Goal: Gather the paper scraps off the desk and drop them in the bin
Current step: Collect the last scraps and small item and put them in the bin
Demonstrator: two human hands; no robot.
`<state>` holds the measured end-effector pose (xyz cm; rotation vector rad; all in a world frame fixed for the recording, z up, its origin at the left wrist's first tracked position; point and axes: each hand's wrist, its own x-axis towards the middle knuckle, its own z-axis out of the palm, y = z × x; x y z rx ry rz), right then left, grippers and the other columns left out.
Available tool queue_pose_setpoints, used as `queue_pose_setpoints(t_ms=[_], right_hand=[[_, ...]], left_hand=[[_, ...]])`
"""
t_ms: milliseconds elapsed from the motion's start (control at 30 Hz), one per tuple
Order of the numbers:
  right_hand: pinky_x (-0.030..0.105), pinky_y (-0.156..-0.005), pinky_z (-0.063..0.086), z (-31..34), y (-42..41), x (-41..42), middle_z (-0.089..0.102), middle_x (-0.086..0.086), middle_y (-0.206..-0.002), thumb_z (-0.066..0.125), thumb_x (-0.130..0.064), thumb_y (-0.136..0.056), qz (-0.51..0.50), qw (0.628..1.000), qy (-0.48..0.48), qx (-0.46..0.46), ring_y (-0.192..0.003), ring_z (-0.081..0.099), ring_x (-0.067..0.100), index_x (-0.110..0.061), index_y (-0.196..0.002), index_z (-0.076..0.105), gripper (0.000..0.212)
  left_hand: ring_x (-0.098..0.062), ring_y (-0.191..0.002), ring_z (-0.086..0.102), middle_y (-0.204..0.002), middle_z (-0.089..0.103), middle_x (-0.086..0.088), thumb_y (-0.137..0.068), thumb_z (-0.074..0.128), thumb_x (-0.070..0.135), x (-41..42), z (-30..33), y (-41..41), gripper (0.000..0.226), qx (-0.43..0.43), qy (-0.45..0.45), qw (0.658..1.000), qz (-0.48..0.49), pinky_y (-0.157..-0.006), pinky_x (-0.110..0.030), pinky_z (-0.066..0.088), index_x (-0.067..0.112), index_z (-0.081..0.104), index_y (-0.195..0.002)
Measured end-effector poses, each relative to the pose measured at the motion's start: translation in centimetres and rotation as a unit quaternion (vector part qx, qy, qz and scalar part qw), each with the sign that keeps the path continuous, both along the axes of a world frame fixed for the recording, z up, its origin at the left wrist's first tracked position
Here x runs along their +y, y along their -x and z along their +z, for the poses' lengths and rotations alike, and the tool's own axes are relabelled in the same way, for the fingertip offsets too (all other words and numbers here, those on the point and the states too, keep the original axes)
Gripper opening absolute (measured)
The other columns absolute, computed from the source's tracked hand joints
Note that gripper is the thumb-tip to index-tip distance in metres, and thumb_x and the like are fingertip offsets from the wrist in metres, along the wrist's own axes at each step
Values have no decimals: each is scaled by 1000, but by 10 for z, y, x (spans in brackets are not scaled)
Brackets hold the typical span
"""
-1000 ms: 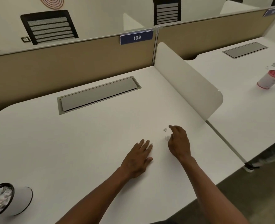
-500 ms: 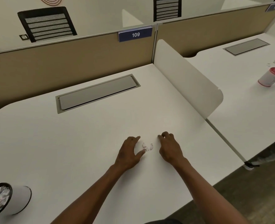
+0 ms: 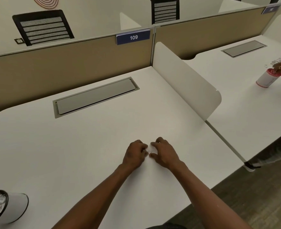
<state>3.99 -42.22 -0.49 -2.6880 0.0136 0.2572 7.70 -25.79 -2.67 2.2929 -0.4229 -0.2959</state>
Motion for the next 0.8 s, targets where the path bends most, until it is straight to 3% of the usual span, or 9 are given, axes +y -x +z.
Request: queue_pose_setpoints(t_ms=[100, 233, 367, 433, 633, 800], right_hand=[[37, -74, 52, -3, 4, 13, 58, 3, -99, 59, -27, -93, -6, 999, -35, -25, -89, 61, 24, -15, -97, 71, 17], [35, -74, 53, -9, 9, 22, 67, 3, -96, 56, -17, -93, -37, 996, -71, -50, -85, 64, 21, -18, -96, 77, 22], [33, -79, 56, -12, 12, 28, 75, 2, -93, 68, -15, -86, -92, 984, -137, -64, -86, 69, 18, -17, -94, 80, 14], [31, -82, 57, -11, 12, 32, 77, 1, -94, 73, -17, -85, -119, 974, -188, -43, -87, 70, 14, -17, -95, 80, 12], [28, -77, 58, 0, 7, 53, 79, -9, -86, 74, -16, -81, -142, 928, -345, 15, -83, 73, 5, -27, -89, 81, 16], [41, -88, 61, 20, -5, 91, 80, 1, -90, 76, -25, -86, -70, 878, -470, 50, -89, 75, 21, -23, -94, 81, 10]], left_hand=[[-14, -76, 62, -81, 68, -1, -87, 67, 22, 0, -1, 6, 12, -11, 8, 1000, 18, -69, -31, 50, 17, 78, -89], [-11, -79, 65, -84, 75, 0, -86, 71, 26, 4, 1, 15, 13, 8, 32, 998, 45, -74, -28, 53, 19, 80, -92], [11, -71, 63, -89, 78, 6, -82, 77, 25, 14, 3, 22, 12, 52, 64, 991, 105, -68, -4, 46, 20, 81, -92], [18, -69, 61, -88, 78, 8, -81, 78, 26, 21, 5, 25, 12, 64, 76, 987, 130, -65, 1, 44, 21, 81, -92], [-1, -72, 72, -82, 78, 11, -84, 76, 24, 52, 22, 33, 10, 100, 153, 965, 187, -67, -15, 54, 26, 81, -92], [-8, -74, 74, -83, 78, 13, -81, 78, 40, 93, 44, 40, 12, 103, 246, 932, 247, -72, -25, 61, 33, 80, -91]])
